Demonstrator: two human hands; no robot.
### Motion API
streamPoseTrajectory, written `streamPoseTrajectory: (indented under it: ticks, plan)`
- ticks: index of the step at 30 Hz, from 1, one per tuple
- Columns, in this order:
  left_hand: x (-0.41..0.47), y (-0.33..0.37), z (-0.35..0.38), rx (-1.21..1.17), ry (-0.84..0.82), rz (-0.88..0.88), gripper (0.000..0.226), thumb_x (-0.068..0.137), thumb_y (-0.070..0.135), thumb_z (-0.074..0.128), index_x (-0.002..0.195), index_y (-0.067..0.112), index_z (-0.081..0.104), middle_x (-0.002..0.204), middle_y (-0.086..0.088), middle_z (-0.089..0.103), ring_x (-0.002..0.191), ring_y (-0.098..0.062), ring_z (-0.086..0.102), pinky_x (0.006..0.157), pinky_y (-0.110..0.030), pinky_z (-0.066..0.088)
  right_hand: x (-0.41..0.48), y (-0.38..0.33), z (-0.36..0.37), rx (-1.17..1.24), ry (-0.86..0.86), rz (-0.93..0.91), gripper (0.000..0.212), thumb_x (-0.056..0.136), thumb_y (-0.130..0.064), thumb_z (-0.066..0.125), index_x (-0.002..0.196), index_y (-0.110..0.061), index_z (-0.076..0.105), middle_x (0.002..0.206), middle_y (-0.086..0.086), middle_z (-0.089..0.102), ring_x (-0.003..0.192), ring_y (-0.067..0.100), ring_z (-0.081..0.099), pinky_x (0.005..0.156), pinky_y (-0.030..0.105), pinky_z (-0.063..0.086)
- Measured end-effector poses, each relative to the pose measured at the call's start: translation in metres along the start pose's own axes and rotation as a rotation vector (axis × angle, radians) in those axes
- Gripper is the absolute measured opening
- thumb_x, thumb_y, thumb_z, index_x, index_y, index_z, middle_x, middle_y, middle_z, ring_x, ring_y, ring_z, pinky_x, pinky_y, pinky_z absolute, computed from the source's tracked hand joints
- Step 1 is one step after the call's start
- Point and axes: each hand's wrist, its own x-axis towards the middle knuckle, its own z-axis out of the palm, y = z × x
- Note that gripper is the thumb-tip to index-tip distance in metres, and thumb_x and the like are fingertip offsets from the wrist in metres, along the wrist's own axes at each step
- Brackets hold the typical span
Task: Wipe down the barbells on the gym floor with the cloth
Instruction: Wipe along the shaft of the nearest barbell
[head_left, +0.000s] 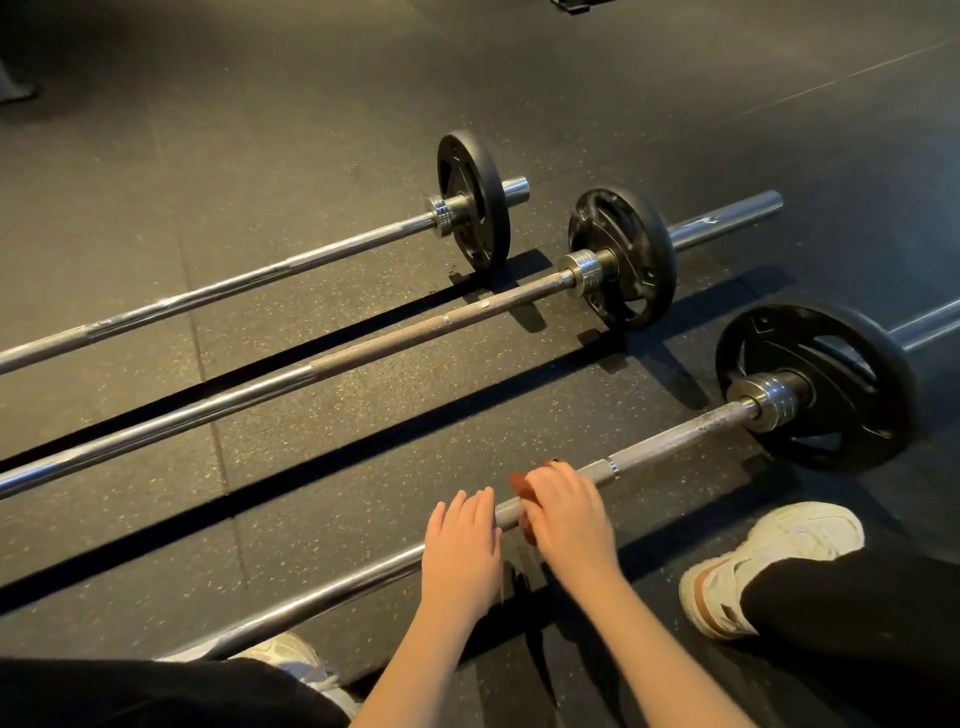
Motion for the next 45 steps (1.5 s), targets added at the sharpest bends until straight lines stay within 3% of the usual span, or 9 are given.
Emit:
streamPoseTrajectory:
  ticks: [3, 7, 12, 17, 24, 30, 35, 41, 45]
  plan:
    - [0.001, -0.001, -0.002, 0.001, -0.021, 0.011, 0.050, 0.104, 0.030, 0.030, 0.151, 0.019, 0.021, 0.153, 0.006, 0.030, 0.144, -0.015, 0.019, 0.119, -0.034, 0.005, 0.027, 0.034, -0.019, -0.048, 0.002, 0.107, 0.027, 0.096, -0.038, 0.040, 0.104, -0.022, 0.061, 0.105, -0.005, 0.058, 0.104, 0.017, 0.054, 0.094, 0.031, 0.043]
    - [-0.002, 0.001, -0.006, 0.018, -0.049, -0.011, 0.050, 0.105, 0.034, 0.025, 0.152, 0.019, 0.019, 0.155, 0.006, 0.028, 0.146, -0.015, 0.016, 0.119, -0.035, 0.003, 0.018, 0.009, -0.005, 0.096, 0.120, 0.402, 0.027, 0.099, -0.029, 0.046, 0.116, -0.014, 0.061, 0.129, 0.002, 0.058, 0.135, 0.022, 0.040, 0.117, 0.044, 0.029]
    - [0.004, 0.006, -0.010, 0.045, -0.093, -0.005, 0.049, 0.105, 0.035, 0.022, 0.151, 0.019, 0.021, 0.153, 0.006, 0.030, 0.146, -0.017, 0.016, 0.119, -0.038, 0.002, 0.010, 0.022, -0.007, -0.034, 0.020, 0.067, 0.022, 0.093, -0.031, 0.049, 0.106, -0.016, 0.061, 0.108, 0.000, 0.060, 0.111, 0.023, 0.055, 0.097, 0.035, 0.045]
    - [0.009, 0.014, -0.014, 0.052, -0.107, 0.033, 0.048, 0.105, 0.035, 0.023, 0.150, 0.018, 0.024, 0.150, 0.006, 0.035, 0.143, -0.016, 0.021, 0.118, -0.037, 0.003, 0.034, 0.058, -0.026, 0.097, 0.145, 0.401, 0.024, 0.099, -0.034, 0.047, 0.114, -0.019, 0.058, 0.118, -0.001, 0.059, 0.120, 0.019, 0.048, 0.107, 0.039, 0.041]
    - [0.041, 0.048, -0.013, 0.029, -0.144, 0.151, 0.050, 0.104, 0.035, 0.031, 0.150, 0.016, 0.023, 0.153, 0.003, 0.032, 0.145, -0.018, 0.019, 0.120, -0.038, 0.003, 0.021, 0.071, -0.023, -0.057, 0.046, 0.126, 0.024, 0.095, -0.029, 0.057, 0.115, -0.017, 0.060, 0.120, 0.001, 0.060, 0.123, 0.022, 0.051, 0.109, 0.043, 0.040]
    - [0.068, 0.066, -0.009, 0.037, -0.179, 0.248, 0.049, 0.103, 0.036, 0.035, 0.147, 0.015, 0.029, 0.150, 0.002, 0.038, 0.142, -0.018, 0.025, 0.119, -0.038, 0.005, 0.040, 0.084, -0.034, 0.060, 0.208, 0.505, 0.030, 0.100, -0.028, 0.049, 0.125, -0.014, 0.055, 0.135, 0.005, 0.054, 0.138, 0.022, 0.035, 0.118, 0.046, 0.025]
    - [0.080, 0.073, 0.007, 0.066, -0.193, 0.318, 0.054, 0.102, 0.044, 0.024, 0.148, 0.017, 0.029, 0.150, 0.001, 0.039, 0.144, -0.019, 0.025, 0.120, -0.038, 0.012, 0.018, 0.101, -0.044, -0.020, 0.068, 0.252, 0.038, 0.098, -0.029, 0.052, 0.134, -0.016, 0.051, 0.140, 0.004, 0.051, 0.140, 0.024, 0.036, 0.116, 0.044, 0.030]
    - [0.081, 0.068, 0.016, 0.060, -0.097, 0.369, 0.079, 0.082, 0.054, -0.001, 0.131, 0.017, 0.047, 0.135, 0.001, 0.053, 0.138, -0.024, 0.035, 0.115, -0.041, 0.019, 0.062, 0.150, -0.071, 0.038, 0.213, 0.614, 0.027, 0.100, -0.024, 0.043, 0.124, -0.014, 0.053, 0.138, 0.006, 0.051, 0.144, 0.026, 0.027, 0.118, 0.044, 0.020]
    - [0.082, 0.068, 0.017, 0.089, -0.133, 0.346, 0.084, 0.079, 0.055, -0.007, 0.138, 0.021, 0.040, 0.142, 0.006, 0.046, 0.142, -0.020, 0.026, 0.117, -0.040, 0.013, 0.027, 0.118, -0.053, 0.050, 0.137, 0.416, 0.038, 0.099, -0.022, 0.047, 0.137, -0.013, 0.047, 0.147, 0.005, 0.044, 0.146, 0.022, 0.023, 0.118, 0.043, 0.024]
